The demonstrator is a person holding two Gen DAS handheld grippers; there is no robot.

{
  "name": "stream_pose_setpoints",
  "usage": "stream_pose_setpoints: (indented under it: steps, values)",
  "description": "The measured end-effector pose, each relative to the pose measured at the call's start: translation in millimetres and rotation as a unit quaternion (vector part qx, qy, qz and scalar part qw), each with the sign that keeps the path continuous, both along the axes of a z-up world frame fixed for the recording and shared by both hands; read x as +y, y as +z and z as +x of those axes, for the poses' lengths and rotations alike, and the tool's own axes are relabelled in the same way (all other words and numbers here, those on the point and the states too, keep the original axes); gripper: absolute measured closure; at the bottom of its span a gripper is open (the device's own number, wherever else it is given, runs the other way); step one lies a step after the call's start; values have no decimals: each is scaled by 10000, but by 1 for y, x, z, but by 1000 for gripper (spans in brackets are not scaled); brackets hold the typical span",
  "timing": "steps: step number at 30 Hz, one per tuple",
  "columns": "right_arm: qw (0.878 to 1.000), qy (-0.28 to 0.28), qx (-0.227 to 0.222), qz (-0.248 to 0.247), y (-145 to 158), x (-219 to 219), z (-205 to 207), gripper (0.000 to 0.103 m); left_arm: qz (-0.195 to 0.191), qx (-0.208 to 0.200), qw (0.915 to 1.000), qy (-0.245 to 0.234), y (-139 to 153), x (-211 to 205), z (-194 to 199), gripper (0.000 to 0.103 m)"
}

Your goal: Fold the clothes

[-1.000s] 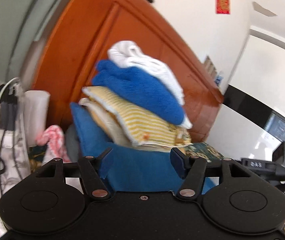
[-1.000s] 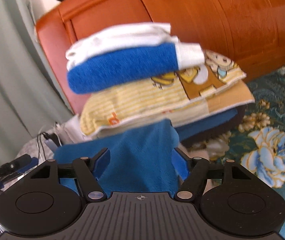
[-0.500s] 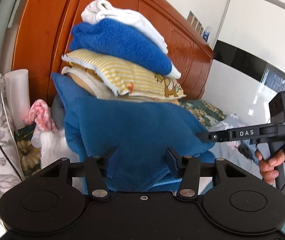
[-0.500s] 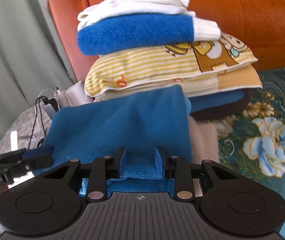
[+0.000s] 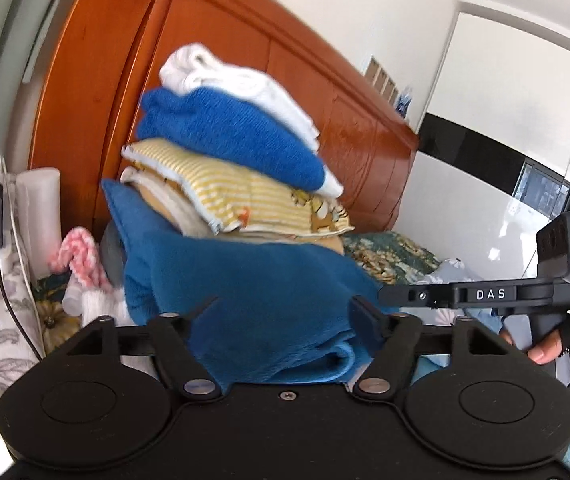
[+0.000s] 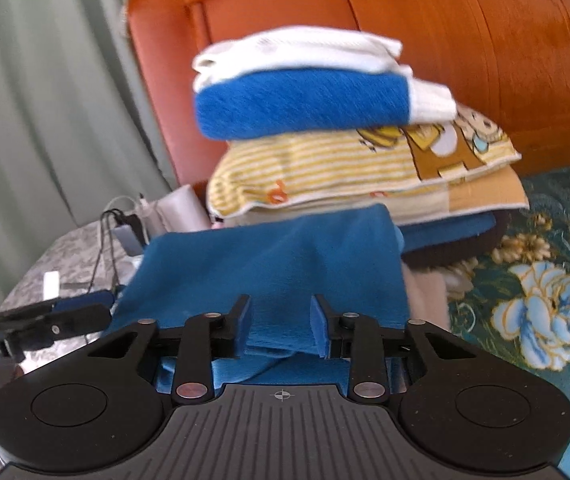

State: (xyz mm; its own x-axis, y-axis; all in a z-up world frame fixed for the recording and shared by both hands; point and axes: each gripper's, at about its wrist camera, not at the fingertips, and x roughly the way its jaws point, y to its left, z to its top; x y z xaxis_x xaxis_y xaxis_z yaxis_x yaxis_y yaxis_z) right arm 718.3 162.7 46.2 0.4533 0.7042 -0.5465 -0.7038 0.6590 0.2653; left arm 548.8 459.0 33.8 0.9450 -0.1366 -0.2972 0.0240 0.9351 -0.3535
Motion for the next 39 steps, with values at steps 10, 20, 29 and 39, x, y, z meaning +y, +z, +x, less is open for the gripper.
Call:
stream_pose_setpoints:
  steps: [10, 20, 29, 39]
  values:
    - [9996, 65, -250, 124, 21, -18, -45, 19, 54, -86, 9999, -48, 21, -21, -35, 4]
    - [9986, 218, -437, 212, 47, -40, -92, 0, -83, -86, 9998, 161, 35, -44, -84, 2]
    - [9986, 265, -409, 205, 57, -71, -157, 0, -94, 73, 9995, 284, 43, -76, -148, 2]
    - [9987, 225, -356, 300, 67, -115, -228, 0, -98, 215, 9990, 386, 51, -117, -219, 2]
